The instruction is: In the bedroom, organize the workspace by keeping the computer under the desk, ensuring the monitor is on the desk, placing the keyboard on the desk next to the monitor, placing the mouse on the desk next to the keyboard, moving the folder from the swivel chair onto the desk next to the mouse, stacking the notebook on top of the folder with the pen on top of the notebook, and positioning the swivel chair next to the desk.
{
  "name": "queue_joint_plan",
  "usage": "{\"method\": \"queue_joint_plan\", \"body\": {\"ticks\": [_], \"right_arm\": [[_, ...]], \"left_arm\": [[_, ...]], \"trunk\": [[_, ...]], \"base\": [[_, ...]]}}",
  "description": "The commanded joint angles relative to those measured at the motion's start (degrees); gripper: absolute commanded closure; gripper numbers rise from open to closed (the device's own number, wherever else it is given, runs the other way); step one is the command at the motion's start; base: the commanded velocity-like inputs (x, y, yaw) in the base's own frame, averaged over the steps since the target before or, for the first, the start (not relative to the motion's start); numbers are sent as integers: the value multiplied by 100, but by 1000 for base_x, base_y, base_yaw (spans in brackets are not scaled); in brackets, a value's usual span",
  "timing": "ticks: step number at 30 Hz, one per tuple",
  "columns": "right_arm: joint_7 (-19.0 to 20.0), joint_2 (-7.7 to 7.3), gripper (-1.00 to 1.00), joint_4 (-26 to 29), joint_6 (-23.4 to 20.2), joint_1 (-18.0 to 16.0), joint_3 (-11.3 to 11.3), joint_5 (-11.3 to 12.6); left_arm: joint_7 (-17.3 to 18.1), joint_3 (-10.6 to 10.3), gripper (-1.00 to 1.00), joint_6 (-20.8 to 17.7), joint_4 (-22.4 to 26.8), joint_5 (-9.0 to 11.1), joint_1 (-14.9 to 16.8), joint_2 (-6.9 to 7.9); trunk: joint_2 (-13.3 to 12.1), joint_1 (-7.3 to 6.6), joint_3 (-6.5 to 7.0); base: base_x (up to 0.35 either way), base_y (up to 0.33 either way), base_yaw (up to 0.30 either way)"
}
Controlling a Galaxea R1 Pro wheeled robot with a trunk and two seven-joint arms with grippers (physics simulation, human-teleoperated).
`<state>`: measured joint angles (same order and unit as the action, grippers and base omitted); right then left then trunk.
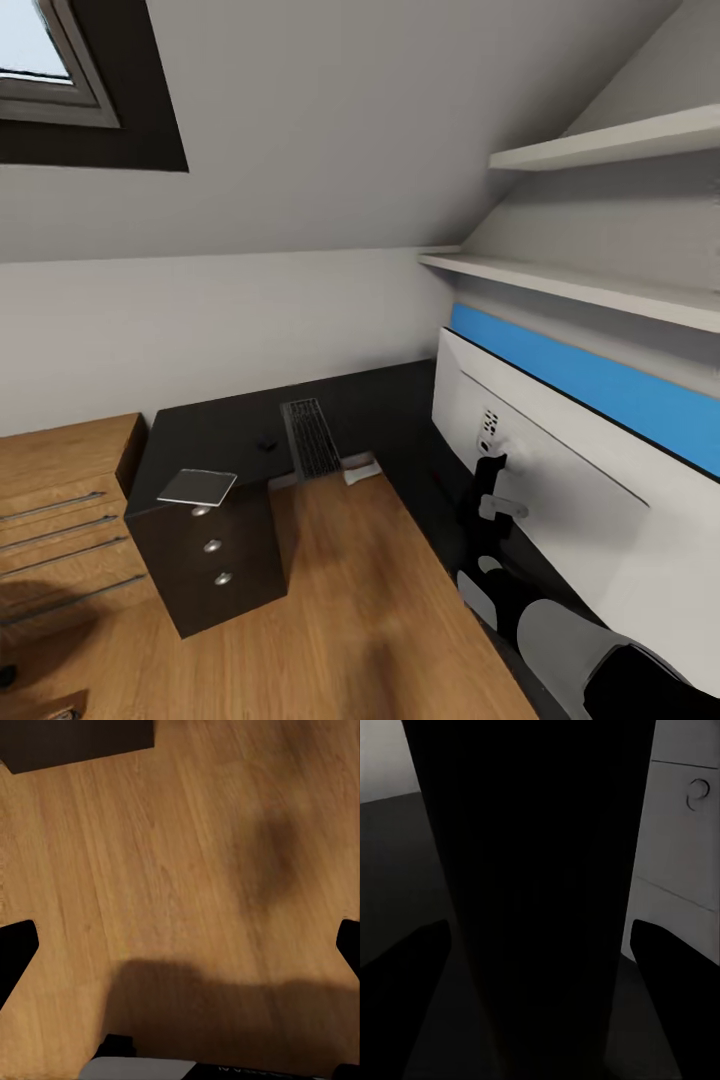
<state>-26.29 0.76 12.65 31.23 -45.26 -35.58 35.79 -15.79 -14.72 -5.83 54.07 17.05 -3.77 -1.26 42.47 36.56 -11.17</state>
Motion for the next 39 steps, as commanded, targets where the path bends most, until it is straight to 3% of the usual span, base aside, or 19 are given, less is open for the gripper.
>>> {"method": "queue_joint_plan", "body": {"ticks": [1, 14, 39], "right_arm": [[-33, 0, 100, 3, 19, -9, -107, -23], [-26, 3, 100, 9, 24, -9, -122, -33], [-19, 3, 100, 9, 24, -9, -123, -37]], "left_arm": [[-39, -13, -100, -25, 16, 44, -1, 3], [-43, -14, -100, -32, 16, 44, -1, 3], [-46, -14, -100, -32, 16, 44, -1, 3]], "trunk": [[8, -2, -7], [8, -2, -7], [8, -2, -7]], "base": [[-333, 0, 0], [-297, -120, 31], [-255, -230, 201]]}}
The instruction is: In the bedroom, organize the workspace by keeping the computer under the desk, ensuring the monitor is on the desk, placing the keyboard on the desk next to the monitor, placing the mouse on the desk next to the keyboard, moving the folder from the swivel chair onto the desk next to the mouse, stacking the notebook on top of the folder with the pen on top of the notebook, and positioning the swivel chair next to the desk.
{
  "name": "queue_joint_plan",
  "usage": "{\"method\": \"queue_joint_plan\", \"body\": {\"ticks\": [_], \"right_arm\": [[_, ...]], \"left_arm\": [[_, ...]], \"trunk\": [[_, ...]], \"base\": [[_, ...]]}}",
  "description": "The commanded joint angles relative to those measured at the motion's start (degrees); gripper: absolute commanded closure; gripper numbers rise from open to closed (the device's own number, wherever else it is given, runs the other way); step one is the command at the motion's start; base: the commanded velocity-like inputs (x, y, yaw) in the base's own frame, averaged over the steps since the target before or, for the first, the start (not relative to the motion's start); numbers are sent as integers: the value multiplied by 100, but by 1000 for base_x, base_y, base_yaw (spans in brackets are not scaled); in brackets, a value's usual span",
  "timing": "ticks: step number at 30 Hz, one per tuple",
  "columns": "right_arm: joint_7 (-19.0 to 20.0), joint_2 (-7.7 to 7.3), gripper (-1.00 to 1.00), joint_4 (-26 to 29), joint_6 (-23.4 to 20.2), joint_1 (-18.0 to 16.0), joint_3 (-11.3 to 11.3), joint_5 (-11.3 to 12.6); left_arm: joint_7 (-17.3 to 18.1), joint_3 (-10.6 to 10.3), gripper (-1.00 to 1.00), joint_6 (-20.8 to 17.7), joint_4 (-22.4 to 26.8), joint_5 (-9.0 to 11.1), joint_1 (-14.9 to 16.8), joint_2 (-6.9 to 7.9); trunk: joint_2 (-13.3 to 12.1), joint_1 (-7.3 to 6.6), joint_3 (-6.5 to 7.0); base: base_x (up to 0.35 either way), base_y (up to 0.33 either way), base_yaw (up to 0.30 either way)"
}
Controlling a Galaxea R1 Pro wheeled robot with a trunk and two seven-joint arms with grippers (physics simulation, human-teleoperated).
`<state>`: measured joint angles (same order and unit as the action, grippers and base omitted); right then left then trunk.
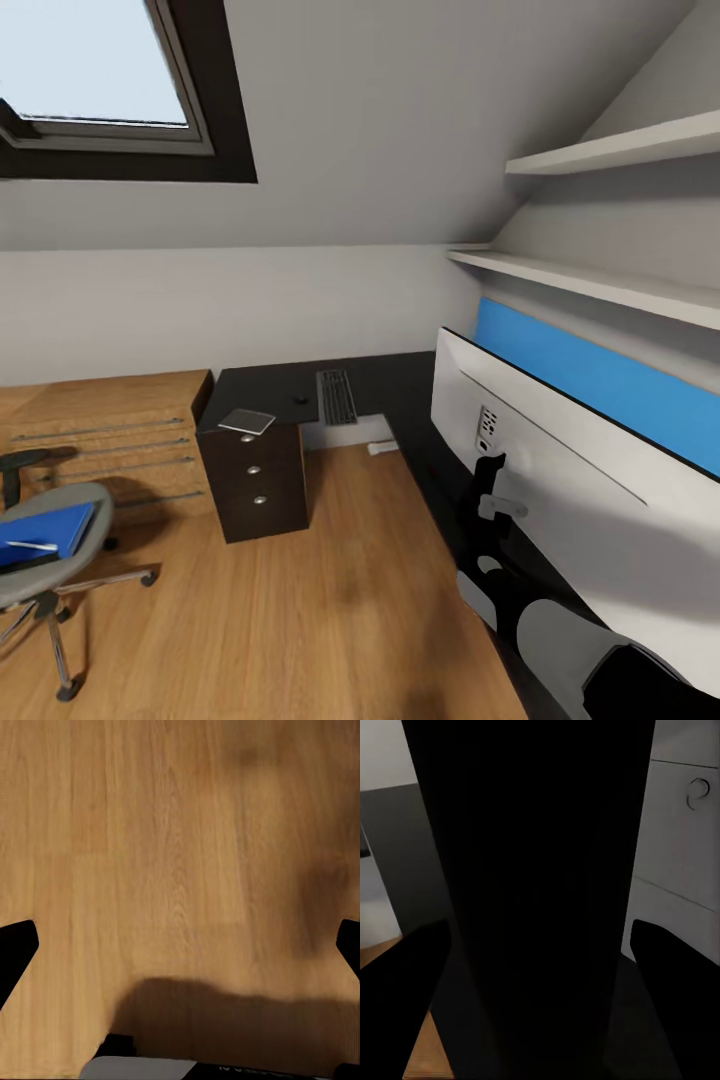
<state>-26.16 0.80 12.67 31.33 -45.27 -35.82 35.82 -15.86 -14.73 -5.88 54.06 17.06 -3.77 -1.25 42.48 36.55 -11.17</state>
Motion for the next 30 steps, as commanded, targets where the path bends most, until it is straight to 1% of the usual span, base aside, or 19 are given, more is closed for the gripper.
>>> {"method": "queue_joint_plan", "body": {"ticks": [1, 16, 24, 30], "right_arm": [[-30, -1, 100, 7, 13, -8, -99, -40], [-29, -1, 100, 7, 13, -8, -92, -40], [-29, -2, 100, 9, 13, -8, -93, -40], [-29, -5, 100, 14, 13, -8, -92, -40]], "left_arm": [[-39, -12, -100, -26, 16, 43, -1, 2], [-34, -12, -100, -24, 16, 43, -1, 2], [-40, -12, -100, -18, 16, 43, -1, 2], [-40, -12, -100, -18, 16, 43, -1, 2]], "trunk": [[8, -2, -7], [8, -2, -7], [8, -2, -7], [8, -2, -7]], "base": [[-281, -189, 209], [-249, -239, 209], [-120, -311, 209], [-37, -269, 208]]}}
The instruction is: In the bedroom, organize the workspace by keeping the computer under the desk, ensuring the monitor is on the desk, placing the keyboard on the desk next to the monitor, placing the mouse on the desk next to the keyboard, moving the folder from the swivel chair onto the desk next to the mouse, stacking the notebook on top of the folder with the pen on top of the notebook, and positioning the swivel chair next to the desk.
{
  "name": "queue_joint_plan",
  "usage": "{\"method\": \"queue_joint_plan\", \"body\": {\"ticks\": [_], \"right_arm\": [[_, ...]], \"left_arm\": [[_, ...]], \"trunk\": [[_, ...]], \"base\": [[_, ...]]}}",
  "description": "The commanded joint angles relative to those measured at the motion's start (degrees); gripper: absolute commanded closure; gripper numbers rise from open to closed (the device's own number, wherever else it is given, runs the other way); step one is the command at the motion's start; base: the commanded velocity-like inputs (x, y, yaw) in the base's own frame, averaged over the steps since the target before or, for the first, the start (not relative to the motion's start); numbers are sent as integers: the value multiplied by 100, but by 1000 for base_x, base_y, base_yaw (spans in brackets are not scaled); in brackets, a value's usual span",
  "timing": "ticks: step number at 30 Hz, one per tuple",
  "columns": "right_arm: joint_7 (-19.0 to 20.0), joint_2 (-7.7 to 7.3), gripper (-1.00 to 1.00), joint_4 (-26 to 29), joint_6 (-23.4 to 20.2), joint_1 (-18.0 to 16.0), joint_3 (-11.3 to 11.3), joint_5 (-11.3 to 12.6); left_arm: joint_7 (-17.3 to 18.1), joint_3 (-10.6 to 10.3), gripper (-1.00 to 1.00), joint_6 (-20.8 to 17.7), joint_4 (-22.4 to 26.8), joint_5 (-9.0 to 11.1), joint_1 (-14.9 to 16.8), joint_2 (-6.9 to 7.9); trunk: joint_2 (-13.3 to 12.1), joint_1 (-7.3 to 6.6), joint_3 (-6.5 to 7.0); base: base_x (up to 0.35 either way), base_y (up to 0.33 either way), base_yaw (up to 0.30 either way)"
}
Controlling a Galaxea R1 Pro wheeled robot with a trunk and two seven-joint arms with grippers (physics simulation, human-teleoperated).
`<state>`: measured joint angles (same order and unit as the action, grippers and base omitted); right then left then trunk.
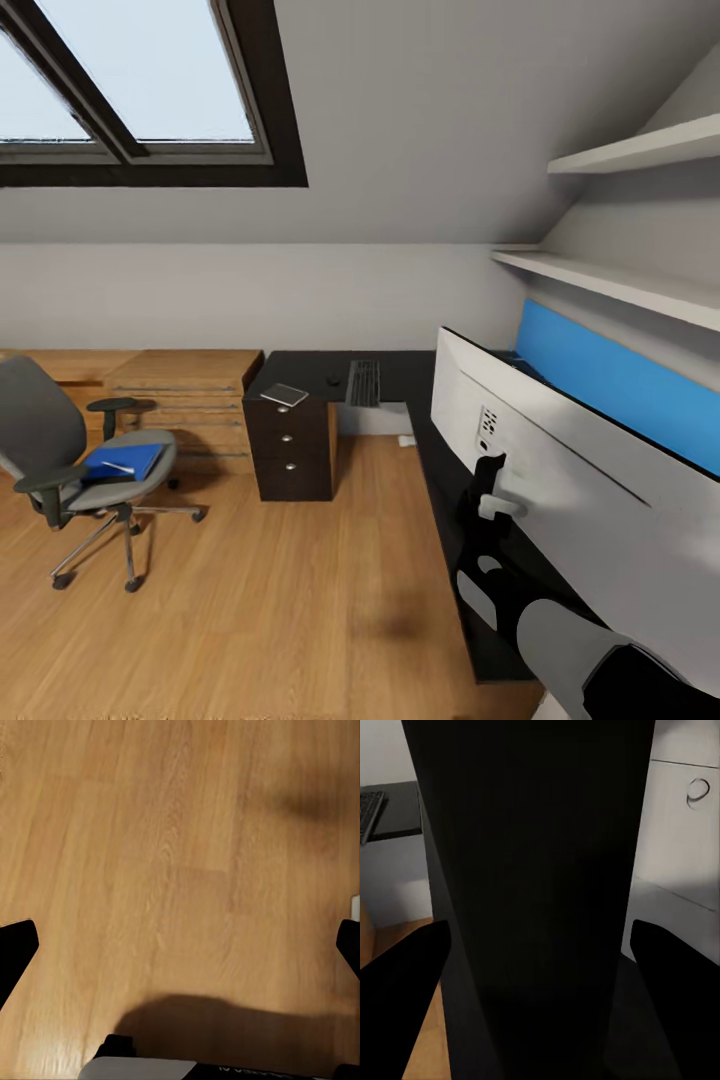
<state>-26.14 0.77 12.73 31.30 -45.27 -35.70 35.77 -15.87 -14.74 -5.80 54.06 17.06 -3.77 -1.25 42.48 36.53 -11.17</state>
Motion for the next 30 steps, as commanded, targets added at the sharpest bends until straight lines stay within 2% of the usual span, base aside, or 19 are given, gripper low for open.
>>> {"method": "queue_joint_plan", "body": {"ticks": [1, 6, 15, 19, 30], "right_arm": [[-32, -1, 100, 8, 16, -8, -104, -35], [-32, 2, 100, 10, 16, -8, -106, -35], [-32, -1, 100, 3, 16, -8, -104, -35], [-33, 2, 100, 1, 16, -8, -104, -35], [-40, 2, 100, 10, 16, -8, -104, -43]], "left_arm": [[-39, -11, -100, -27, 17, 43, -1, 2], [-39, -11, -100, -27, 17, 42, -1, 2], [-39, -10, -100, -28, 17, 43, -1, 3], [-39, -10, -100, -35, 17, 43, -1, 2], [-39, -3, -100, -35, 17, 43, -1, 11]], "trunk": [[8, 1, -7], [8, 1, -7], [8, 1, -7], [8, 1, -7], [8, 1, -7]], "base": [[-9, -243, 206], [-3, -226, 204], [-32, -33, 199], [-245, -66, 159], [-251, -190, 7]]}}
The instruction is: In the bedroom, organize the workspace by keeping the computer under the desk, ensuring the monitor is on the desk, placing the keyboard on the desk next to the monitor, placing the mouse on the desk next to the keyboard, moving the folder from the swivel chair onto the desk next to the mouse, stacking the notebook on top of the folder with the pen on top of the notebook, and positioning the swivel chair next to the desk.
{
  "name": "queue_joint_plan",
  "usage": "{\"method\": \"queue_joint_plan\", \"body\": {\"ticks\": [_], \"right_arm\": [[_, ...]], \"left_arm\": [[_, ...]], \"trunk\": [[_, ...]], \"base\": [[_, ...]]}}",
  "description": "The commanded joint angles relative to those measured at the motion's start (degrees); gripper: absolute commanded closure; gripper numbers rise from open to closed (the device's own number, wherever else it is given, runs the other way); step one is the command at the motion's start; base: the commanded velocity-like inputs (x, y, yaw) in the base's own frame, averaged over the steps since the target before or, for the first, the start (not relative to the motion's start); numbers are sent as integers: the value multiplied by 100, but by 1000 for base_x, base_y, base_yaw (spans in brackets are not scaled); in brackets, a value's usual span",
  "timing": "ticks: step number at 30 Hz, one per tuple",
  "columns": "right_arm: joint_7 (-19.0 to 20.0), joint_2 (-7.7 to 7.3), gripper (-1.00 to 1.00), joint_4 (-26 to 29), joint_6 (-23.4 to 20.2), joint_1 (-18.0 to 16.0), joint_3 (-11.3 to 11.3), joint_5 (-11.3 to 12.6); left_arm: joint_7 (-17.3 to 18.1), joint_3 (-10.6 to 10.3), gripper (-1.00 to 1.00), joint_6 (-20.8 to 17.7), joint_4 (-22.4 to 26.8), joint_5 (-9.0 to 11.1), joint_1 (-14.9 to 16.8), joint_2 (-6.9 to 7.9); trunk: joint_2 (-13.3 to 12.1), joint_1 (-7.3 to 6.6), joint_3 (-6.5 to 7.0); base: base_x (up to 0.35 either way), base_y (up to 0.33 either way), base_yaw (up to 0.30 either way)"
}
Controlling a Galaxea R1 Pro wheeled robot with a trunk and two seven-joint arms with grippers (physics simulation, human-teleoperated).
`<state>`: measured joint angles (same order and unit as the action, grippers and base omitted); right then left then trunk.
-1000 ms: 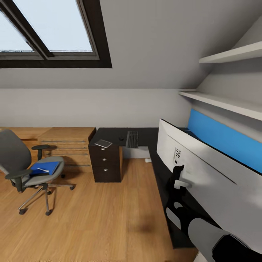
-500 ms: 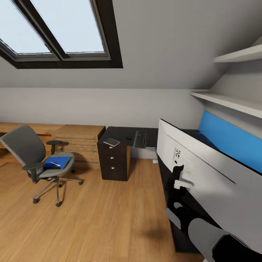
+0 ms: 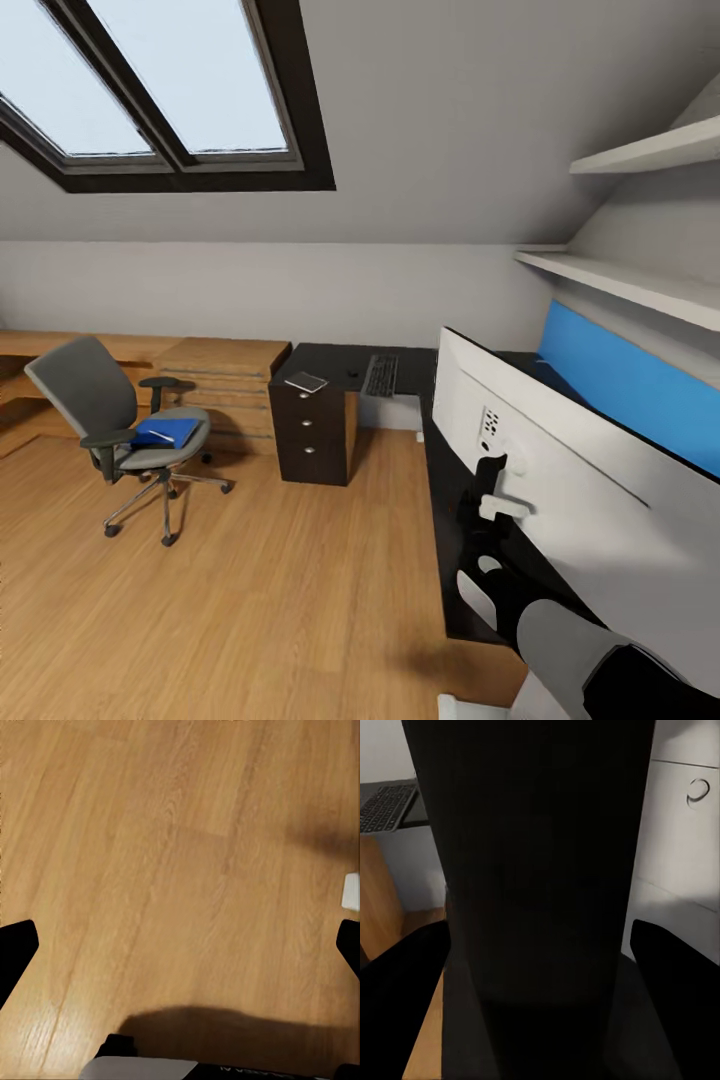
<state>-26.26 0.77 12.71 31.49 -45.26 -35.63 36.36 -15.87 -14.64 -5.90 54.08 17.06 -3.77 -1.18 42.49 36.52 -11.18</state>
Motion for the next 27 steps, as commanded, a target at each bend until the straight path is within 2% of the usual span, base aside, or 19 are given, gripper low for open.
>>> {"method": "queue_joint_plan", "body": {"ticks": [1, 17, 18, 27], "right_arm": [[-28, 1, 100, 13, -3, -9, -111, -102], [-20, -4, 100, -12, -4, -8, -112, -118], [-25, -3, -100, -13, -7, -9, -112, -119], [-21, -3, -100, -31, -11, -7, -112, -120]], "left_arm": [[-39, -13, -100, -25, 15, 43, 0, 3], [-39, -13, -100, -24, 15, 43, 0, 3], [-39, -13, -100, -23, 15, 43, 0, 3], [-39, -13, -100, -22, 24, 43, 0, 3]], "trunk": [[6, 2, -6], [6, 2, -6], [6, 2, -6], [6, 2, -6]], "base": [[-30, -25, 0], [-2, -2, 0], [0, 0, 0], [0, 0, 0]]}}
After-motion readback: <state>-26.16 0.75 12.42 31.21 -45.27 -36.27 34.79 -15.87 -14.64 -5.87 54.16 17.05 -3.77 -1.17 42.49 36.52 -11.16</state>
